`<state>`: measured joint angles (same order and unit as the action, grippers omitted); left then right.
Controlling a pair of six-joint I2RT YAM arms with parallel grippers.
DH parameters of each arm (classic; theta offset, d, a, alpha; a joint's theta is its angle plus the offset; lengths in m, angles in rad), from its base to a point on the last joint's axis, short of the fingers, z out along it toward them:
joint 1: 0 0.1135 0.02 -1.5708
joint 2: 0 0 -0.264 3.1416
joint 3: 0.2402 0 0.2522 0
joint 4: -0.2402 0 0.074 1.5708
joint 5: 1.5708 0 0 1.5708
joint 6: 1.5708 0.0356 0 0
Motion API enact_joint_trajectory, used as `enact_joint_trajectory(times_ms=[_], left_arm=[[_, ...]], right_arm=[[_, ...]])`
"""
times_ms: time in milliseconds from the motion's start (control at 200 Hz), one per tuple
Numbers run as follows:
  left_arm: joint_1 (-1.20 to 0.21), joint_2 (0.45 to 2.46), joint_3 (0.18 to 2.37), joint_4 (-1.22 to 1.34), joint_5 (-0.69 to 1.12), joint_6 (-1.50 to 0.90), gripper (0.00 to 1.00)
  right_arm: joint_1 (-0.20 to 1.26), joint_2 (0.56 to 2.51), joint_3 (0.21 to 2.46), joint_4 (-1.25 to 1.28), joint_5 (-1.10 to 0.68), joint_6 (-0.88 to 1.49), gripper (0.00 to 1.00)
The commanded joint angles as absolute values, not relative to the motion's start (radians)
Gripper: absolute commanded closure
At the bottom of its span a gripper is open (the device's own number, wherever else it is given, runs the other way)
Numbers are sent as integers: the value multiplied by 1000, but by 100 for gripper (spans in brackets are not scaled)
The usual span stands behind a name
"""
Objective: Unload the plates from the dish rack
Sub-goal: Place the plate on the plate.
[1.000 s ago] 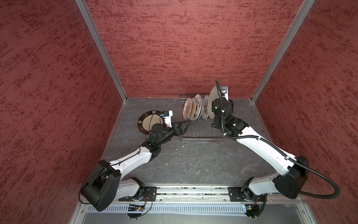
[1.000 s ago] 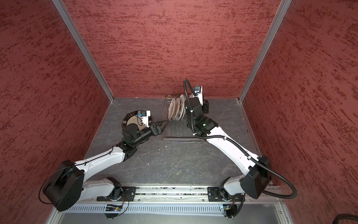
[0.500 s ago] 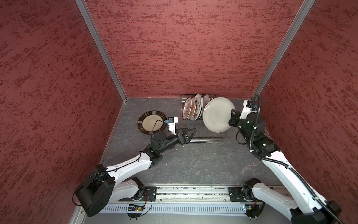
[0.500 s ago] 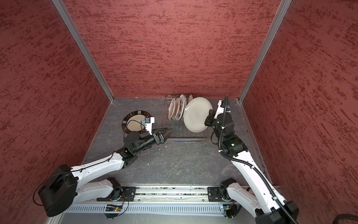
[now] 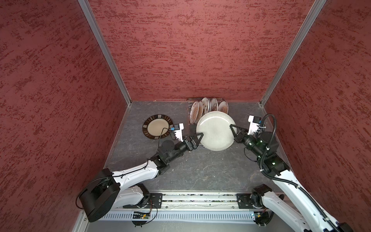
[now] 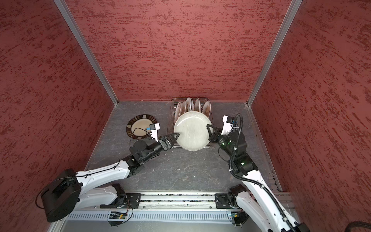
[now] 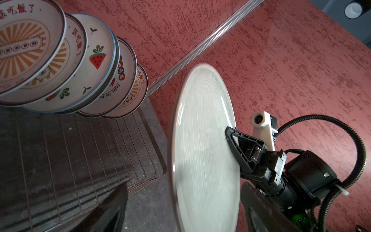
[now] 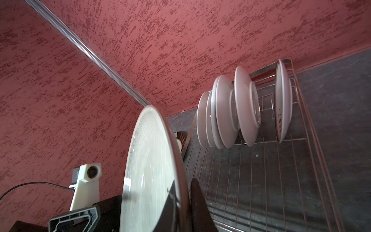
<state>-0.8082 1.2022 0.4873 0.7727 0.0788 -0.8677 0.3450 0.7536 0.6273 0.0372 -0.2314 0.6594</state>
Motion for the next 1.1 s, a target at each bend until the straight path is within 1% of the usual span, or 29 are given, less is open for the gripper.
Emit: enact_joint_trajectory(times_ms=[0, 75, 215, 296, 451, 511, 691, 737, 772, 872, 957, 1027, 1092], left_arm=[[-832, 1217, 536, 735, 29, -871, 26], [-836, 1232, 559, 697, 37, -878, 34], [-834, 1281, 578, 704, 69, -909, 56], [-834, 1296, 588, 700, 72, -918, 66], [-836, 1292, 590, 683, 59, -920, 79], [-836, 1292, 593, 671, 58, -920, 86], [-834, 1304, 608, 639, 68, -928, 96], [-833, 1305, 614, 631, 67, -930, 96], [-833, 1304, 614, 629, 69, -930, 100], [-817, 1299, 618, 636, 102, -929, 100], [-792, 1301, 615, 657, 148, -949, 100], [-769, 1308, 611, 683, 184, -975, 100], [-755, 1310, 611, 693, 201, -989, 100]], right_arm=[[342, 725, 639, 251, -254, 725, 100], [342, 724, 626, 269, -249, 720, 100], [342, 714, 596, 302, -252, 711, 100], [342, 710, 588, 294, -232, 703, 100], [342, 704, 580, 276, -192, 681, 100], [342, 709, 580, 271, -179, 675, 100], [342, 736, 579, 273, -169, 665, 100], [342, 746, 580, 279, -174, 664, 100], [342, 754, 581, 281, -180, 663, 100], [341, 779, 583, 288, -198, 665, 100], [342, 807, 584, 293, -217, 666, 90], [341, 828, 590, 296, -235, 670, 85], [342, 843, 593, 308, -255, 676, 79]])
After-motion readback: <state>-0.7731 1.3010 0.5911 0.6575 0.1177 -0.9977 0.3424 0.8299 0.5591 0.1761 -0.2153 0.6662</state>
